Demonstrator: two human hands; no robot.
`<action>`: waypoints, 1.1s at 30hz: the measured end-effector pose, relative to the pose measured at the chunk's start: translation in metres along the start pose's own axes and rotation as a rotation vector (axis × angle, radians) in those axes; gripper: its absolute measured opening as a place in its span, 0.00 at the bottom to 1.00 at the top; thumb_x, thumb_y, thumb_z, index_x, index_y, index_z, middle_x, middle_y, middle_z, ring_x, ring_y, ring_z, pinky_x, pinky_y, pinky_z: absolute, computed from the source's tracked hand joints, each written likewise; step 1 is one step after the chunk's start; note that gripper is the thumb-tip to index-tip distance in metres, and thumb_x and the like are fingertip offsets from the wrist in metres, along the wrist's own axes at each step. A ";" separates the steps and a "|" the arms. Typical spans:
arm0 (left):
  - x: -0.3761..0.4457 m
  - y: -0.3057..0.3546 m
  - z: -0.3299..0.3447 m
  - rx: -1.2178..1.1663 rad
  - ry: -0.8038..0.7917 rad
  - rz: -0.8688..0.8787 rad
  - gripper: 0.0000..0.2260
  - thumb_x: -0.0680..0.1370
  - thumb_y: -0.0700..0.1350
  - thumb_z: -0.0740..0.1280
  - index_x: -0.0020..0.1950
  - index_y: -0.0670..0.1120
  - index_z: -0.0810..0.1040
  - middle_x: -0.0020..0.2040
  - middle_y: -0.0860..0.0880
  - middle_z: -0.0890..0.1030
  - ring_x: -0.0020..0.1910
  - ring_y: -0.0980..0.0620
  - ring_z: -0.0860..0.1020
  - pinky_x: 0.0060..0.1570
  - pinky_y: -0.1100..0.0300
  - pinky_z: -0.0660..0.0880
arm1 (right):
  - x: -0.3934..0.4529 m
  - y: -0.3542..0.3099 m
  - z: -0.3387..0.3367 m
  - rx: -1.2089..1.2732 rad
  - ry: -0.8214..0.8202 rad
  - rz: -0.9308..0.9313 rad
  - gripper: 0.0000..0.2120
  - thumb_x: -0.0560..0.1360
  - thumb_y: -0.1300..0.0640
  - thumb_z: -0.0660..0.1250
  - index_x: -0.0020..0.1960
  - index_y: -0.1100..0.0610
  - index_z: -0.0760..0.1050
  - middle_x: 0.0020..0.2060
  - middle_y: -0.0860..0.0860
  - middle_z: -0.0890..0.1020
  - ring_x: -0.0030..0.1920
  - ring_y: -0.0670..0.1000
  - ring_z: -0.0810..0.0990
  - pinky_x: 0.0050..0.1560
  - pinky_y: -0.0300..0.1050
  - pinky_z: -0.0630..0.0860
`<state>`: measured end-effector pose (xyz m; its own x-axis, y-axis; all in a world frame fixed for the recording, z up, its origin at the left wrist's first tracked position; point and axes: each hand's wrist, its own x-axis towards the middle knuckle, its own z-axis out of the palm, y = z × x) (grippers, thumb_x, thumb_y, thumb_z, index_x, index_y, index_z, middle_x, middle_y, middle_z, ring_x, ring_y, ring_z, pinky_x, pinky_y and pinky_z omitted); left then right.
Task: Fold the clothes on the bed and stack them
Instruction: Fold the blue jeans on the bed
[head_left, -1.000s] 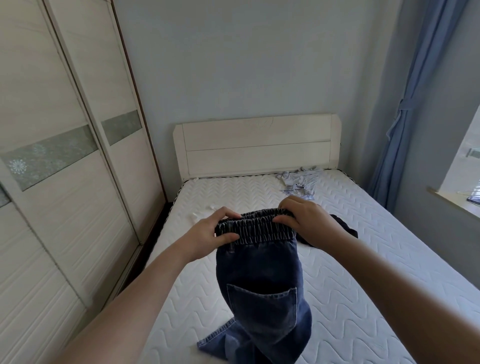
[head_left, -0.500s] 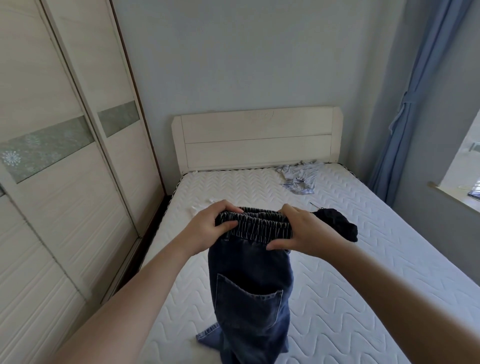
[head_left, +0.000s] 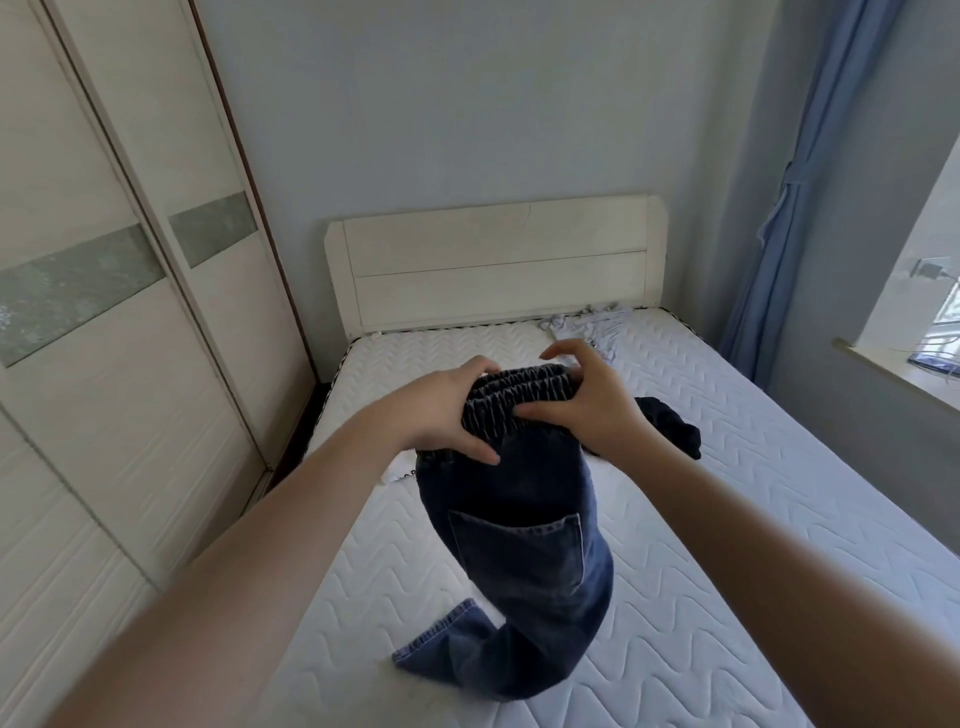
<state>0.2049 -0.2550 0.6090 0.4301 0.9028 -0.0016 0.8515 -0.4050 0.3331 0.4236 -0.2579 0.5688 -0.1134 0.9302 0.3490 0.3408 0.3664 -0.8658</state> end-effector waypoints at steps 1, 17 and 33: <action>0.001 0.004 -0.001 0.004 0.012 0.002 0.40 0.64 0.58 0.79 0.70 0.58 0.62 0.54 0.57 0.76 0.52 0.54 0.76 0.48 0.57 0.73 | 0.000 -0.002 -0.001 0.013 0.017 -0.003 0.28 0.61 0.54 0.83 0.54 0.45 0.71 0.36 0.46 0.84 0.36 0.44 0.83 0.38 0.40 0.81; 0.010 0.018 -0.018 -0.228 -0.044 0.065 0.14 0.70 0.60 0.74 0.53 0.58 0.82 0.45 0.60 0.84 0.44 0.64 0.80 0.50 0.63 0.75 | -0.077 0.122 0.008 0.291 -0.408 0.354 0.34 0.64 0.47 0.81 0.67 0.46 0.72 0.61 0.45 0.81 0.62 0.47 0.79 0.61 0.46 0.77; -0.010 0.010 -0.051 -0.547 -0.026 0.228 0.14 0.70 0.56 0.76 0.54 0.58 0.84 0.52 0.55 0.85 0.52 0.57 0.82 0.49 0.70 0.75 | -0.121 0.216 0.034 -0.039 -0.249 0.640 0.02 0.77 0.53 0.68 0.49 0.48 0.76 0.45 0.48 0.81 0.51 0.52 0.79 0.59 0.52 0.76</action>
<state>0.1942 -0.2606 0.6604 0.5970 0.7952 0.1059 0.4615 -0.4485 0.7654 0.4795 -0.2902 0.3275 -0.0888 0.9420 -0.3236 0.4448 -0.2532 -0.8591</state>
